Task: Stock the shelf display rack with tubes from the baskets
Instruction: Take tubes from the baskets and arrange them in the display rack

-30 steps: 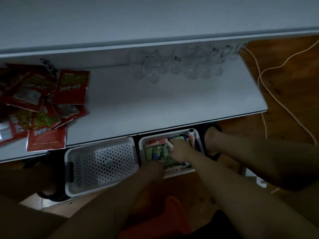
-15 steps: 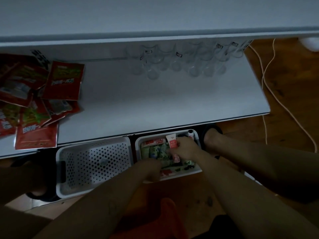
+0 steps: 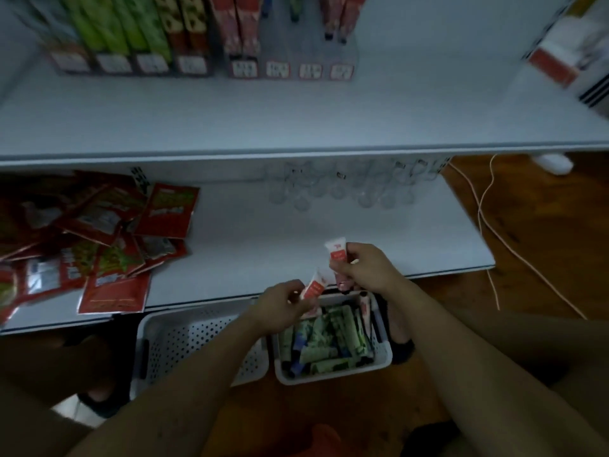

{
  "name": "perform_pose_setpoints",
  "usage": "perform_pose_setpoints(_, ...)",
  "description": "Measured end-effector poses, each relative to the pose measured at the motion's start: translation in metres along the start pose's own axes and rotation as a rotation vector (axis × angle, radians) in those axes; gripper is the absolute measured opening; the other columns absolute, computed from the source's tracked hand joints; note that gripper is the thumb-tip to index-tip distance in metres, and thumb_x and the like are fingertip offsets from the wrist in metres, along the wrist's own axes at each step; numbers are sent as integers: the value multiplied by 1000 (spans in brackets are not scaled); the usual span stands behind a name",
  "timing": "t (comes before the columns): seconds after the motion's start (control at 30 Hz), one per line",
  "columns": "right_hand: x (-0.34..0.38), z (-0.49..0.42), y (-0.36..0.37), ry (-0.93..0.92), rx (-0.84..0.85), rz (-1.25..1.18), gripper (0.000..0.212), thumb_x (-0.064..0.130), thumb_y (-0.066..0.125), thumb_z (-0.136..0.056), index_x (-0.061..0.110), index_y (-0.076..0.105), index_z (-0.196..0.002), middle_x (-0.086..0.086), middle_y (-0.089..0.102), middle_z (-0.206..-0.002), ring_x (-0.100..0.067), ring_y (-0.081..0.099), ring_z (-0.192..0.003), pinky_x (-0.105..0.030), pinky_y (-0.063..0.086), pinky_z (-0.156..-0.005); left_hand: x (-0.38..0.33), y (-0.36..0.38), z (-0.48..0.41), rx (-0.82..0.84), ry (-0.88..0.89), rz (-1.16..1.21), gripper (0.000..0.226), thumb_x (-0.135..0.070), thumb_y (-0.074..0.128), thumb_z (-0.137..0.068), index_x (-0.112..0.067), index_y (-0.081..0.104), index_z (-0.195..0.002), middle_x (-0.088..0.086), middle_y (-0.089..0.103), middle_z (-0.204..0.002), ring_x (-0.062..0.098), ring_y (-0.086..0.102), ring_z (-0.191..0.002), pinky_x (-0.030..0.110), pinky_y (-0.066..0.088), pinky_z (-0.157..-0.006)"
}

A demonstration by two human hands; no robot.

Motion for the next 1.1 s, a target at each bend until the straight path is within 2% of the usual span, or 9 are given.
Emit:
perform_pose_setpoints(0.1,35,9,-21,-74,-34,31,9,22,76,-80,18,68,-79,2,66,-62,-4,58,-46,-21,46,-46,-31,-42,14,-181,67,63,15,-43,65,-87,-29,61,-82,-8,63,-75,13,61,-66,28,48,-63)
perform_pose_setpoints(0.23,97,21,-56,-220,-133,1,13,23,74,-82,11,68,-86,5,65,-64,2,55,-46,-18,44,-48,-91,-90,27,-278,178,161,14,-33,69,-86,-28,61,-96,6,63,-75,15,58,-51,32,51,-51)
perform_pose_setpoints(0.37,160,35,-91,-362,-157,52,17,14,74,-81,17,70,-97,1,70,-67,0,55,-42,-23,47,-47,-153,-140,44,-413,318,122,11,-30,70,-84,-26,62,-92,2,65,-79,26,62,-59,41,55,-53)
perform_pose_setpoints(0.5,210,39,-126,-451,-255,138,15,19,76,-78,19,72,-93,2,71,-67,-4,59,-46,-27,52,-51,-212,-181,51,-501,393,103,21,-34,72,-83,-16,63,-87,-2,68,-74,18,63,-53,26,47,-43)
perform_pose_setpoints(0.6,237,33,-150,-486,-274,67,4,20,73,-82,20,70,-84,0,69,-63,-12,59,-48,-32,55,-51,-245,-210,45,-570,412,46,22,-38,73,-81,-18,67,-87,-6,68,-69,9,61,-54,22,47,-51)
perform_pose_setpoints(0.7,256,21,-169,-526,-260,113,11,28,73,-83,17,71,-87,-1,69,-66,-11,59,-49,-30,55,-52,-267,-231,33,-582,453,4,20,-32,72,-83,-22,65,-99,-2,69,-81,11,65,-67,25,52,-59)
perform_pose_setpoints(0.87,278,-9,-206,-586,-379,218,13,26,76,-78,21,71,-89,9,68,-77,-7,62,-63,-25,52,-60,-288,-265,11,-681,420,-70,21,-22,76,-79,-18,63,-95,-4,70,-85,10,66,-78,31,57,-69)
perform_pose_setpoints(1.0,290,-34,-237,-665,-486,183,14,19,74,-79,25,66,-88,9,65,-79,-10,63,-72,-26,54,-60,-316,-289,-5,-742,416,-223,23,-22,79,-77,-20,63,-93,-8,68,-84,7,65,-76,24,55,-64)
perform_pose_setpoints(1.1,292,-54,-252,-702,-566,113,9,21,72,-82,22,67,-89,7,66,-77,-15,65,-74,-36,57,-69,-337,-303,-22,-758,392,-328,29,-24,84,-71,-28,62,-89,-8,68,-88,9,64,-80,27,56,-71)
Point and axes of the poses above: each hand's wrist, its own z-axis away from the middle knuckle, its own y-axis out of the palm, x = y × z, the point moved 6 cm from there along -z, towards the middle knuckle
